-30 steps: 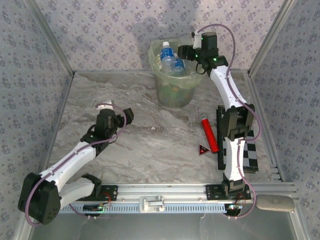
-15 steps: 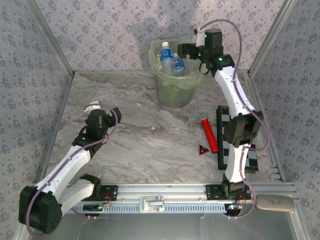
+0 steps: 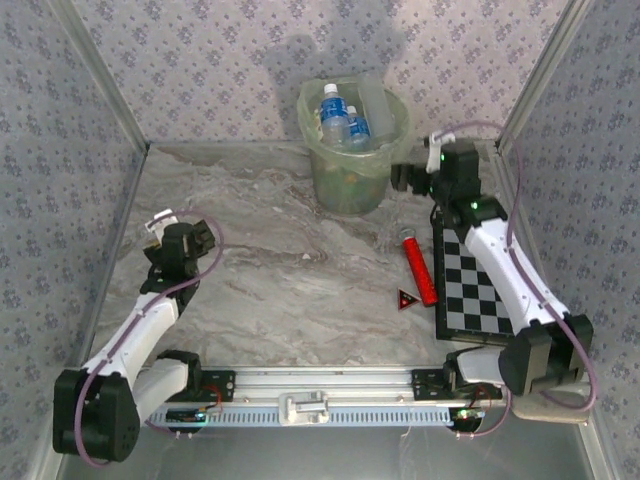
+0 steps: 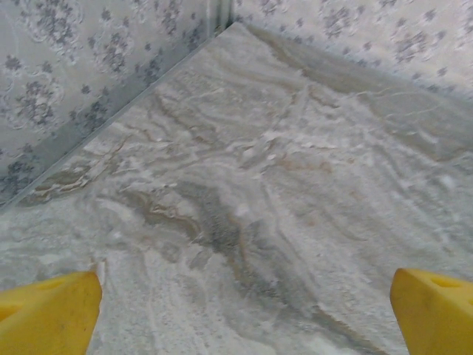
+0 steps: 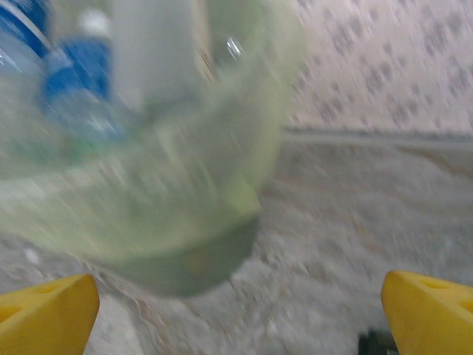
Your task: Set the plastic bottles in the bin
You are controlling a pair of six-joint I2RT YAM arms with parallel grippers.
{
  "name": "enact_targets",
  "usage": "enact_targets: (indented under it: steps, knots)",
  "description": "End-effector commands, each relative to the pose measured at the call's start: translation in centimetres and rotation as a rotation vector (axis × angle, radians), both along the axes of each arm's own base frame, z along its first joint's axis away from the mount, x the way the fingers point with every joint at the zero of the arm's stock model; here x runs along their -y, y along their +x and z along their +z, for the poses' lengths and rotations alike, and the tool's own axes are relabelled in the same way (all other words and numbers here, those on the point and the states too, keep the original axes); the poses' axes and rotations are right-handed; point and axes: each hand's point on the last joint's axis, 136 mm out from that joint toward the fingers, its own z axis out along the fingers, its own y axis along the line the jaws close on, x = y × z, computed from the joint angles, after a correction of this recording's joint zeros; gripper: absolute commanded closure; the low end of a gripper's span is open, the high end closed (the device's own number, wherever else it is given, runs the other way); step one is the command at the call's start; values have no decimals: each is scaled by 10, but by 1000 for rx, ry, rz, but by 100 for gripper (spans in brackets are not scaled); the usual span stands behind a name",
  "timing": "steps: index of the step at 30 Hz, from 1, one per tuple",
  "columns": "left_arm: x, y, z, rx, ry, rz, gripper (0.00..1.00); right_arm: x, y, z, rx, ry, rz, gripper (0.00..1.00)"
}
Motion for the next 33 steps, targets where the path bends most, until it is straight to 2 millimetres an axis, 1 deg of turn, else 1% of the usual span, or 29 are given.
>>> enact_targets:
  steps: [1,4,6,7,10,11,12,13,16,19,21,23,25,27,29,31,32,33]
  knots:
    - [-16,5,8,39,75,73,0,34,-17,-19,19,11,-159,0]
    - [-21,7,-1,11,119,95,0,62,-33,-68,-45,-10,-279,0]
    - [-21,9,-3,-9,133,95,0,74,-38,-93,-47,-27,-332,0]
    - [-20,12,-4,-14,136,86,0,79,-41,-110,-51,-41,-351,0]
    - [-15,20,-5,-32,146,51,0,90,-43,-142,-46,-66,-403,0]
    - [-15,21,-7,-44,159,47,0,93,-42,-146,-39,-69,-416,0]
    - [-16,23,-9,-60,179,44,0,97,-42,-150,-75,-71,-432,0]
    - [-16,24,-12,-74,201,42,0,102,-37,-147,-55,-93,-446,0]
    - [-19,27,-28,-127,244,44,0,102,-26,-150,-28,-169,-402,0]
    - [-15,33,-40,-130,244,18,0,108,-23,-168,-69,-198,-421,0]
    - [-11,39,-42,-97,246,-4,0,108,-21,-180,-78,-206,-417,0]
    - [-8,45,-42,-57,263,-31,0,109,-19,-187,-75,-212,-414,0]
    - [-3,52,-39,-35,292,-68,0,111,-17,-187,-71,-219,-425,0]
    - [1,59,-39,-31,326,-107,0,115,-16,-183,-41,-240,-429,0]
    - [12,66,-41,-10,343,-181,0,119,-18,-181,-13,-246,-444,0]
    - [17,69,-48,10,349,-217,0,122,-20,-181,50,-221,-451,0]
    - [17,69,-48,18,355,-214,0,126,-19,-183,73,-212,-460,0]
    - [17,69,-49,1,344,-218,0,128,-17,-184,74,-236,-439,0]
